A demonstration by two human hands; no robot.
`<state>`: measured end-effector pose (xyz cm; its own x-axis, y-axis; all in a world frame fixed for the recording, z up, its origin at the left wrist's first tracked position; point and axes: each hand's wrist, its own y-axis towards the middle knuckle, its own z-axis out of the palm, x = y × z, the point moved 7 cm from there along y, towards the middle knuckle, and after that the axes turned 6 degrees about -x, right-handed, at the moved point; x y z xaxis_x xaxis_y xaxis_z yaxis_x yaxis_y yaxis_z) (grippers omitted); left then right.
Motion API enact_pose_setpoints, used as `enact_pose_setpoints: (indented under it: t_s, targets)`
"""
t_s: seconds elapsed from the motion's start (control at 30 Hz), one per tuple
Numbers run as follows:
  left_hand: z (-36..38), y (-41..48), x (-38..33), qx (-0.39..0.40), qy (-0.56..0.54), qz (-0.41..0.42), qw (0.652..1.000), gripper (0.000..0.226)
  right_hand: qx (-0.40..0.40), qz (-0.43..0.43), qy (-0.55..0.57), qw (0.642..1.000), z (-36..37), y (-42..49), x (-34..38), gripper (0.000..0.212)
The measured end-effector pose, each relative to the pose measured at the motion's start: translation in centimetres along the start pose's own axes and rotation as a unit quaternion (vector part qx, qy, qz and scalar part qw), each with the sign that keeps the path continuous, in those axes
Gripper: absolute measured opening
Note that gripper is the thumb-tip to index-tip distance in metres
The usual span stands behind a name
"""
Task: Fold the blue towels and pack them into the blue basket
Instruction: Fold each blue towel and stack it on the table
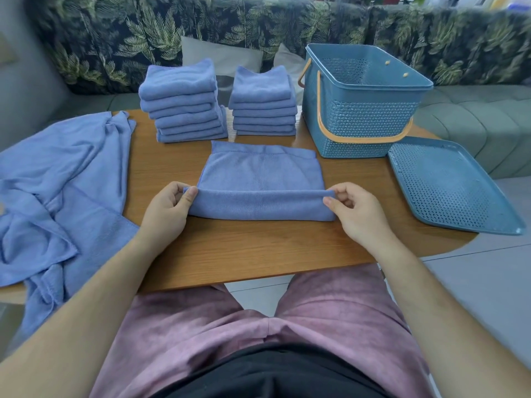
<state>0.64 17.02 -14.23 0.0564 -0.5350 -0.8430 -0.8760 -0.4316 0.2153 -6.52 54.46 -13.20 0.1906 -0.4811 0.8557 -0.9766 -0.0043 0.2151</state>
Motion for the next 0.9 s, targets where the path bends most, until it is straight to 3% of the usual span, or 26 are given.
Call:
enact_pose_setpoints:
  t_s: [0.23, 0.5, 0.73, 0.9]
  targets:
    - [0.3, -0.2, -0.2, 0.015, -0.007, 0.011, 1.000, 0.020, -0.041, 0.050, 0.076, 0.995, -0.6, 0.2, 0.2, 0.016]
    - [0.3, -0.2, -0.3, 0.021, 0.002, 0.023, 1.000, 0.021, 0.015, 0.135, 0.194, 0.972, -0.5, 0.3, 0.1, 0.031]
    - [0.4, -0.2, -0.4, 0.022, 0.001, 0.023, 0.999, 0.020, 0.069, 0.184, 0.160, 0.967, 0.1, -0.2, -1.0, 0.024]
    - [0.5, -0.2, -0.4, 0.025, 0.009, 0.024, 0.999, 0.020, 0.031, 0.181, 0.178, 0.967, -0.8, -0.1, -0.6, 0.022]
